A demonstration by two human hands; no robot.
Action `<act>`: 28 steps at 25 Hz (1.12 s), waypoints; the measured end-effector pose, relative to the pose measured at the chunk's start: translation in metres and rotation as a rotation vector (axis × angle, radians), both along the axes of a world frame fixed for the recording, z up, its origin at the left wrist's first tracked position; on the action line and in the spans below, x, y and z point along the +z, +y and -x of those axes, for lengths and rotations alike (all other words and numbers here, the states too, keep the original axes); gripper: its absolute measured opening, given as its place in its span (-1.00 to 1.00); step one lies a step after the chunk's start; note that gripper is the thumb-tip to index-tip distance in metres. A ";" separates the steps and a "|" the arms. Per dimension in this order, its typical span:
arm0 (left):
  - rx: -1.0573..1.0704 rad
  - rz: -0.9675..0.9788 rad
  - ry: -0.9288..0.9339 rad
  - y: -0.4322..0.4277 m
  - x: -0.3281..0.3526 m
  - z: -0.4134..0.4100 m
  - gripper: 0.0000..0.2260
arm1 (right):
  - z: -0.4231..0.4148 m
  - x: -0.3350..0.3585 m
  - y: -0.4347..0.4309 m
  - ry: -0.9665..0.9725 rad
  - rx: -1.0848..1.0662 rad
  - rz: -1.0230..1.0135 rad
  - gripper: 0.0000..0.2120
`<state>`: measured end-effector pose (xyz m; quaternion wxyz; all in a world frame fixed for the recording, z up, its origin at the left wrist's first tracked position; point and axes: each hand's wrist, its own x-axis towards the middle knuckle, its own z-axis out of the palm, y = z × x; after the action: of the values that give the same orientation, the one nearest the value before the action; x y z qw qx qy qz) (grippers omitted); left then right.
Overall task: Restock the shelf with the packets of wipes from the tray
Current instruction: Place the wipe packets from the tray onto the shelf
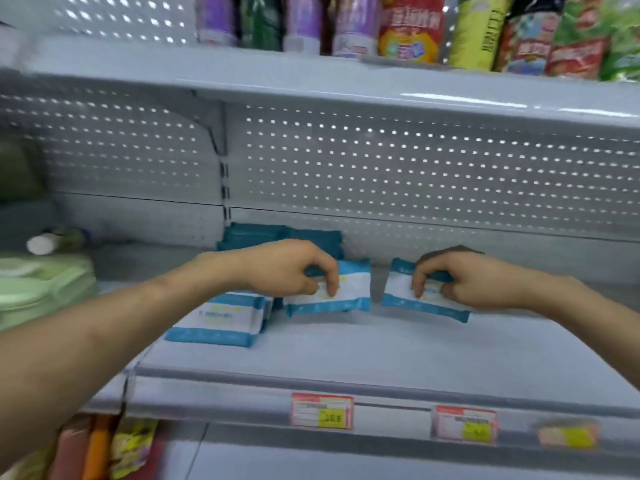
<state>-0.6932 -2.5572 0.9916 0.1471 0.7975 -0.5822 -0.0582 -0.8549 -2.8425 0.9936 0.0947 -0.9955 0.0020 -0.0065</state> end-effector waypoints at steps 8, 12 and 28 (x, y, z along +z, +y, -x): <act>0.164 0.013 -0.030 0.077 0.029 -0.032 -0.72 | -0.091 -0.021 0.071 0.020 0.230 -0.006 -0.52; 0.172 -0.003 -0.011 0.094 0.032 -0.042 -0.69 | -0.117 -0.032 0.095 0.056 0.279 -0.037 -0.53; 0.029 -0.014 0.055 0.040 0.030 -0.038 -0.68 | -0.107 -0.058 0.095 -0.200 0.241 -0.254 -0.55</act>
<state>-0.6555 -2.5175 1.0214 0.1583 0.8049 -0.5660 -0.0818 -0.7474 -2.7480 0.9356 0.2193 -0.9630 -0.1256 -0.0939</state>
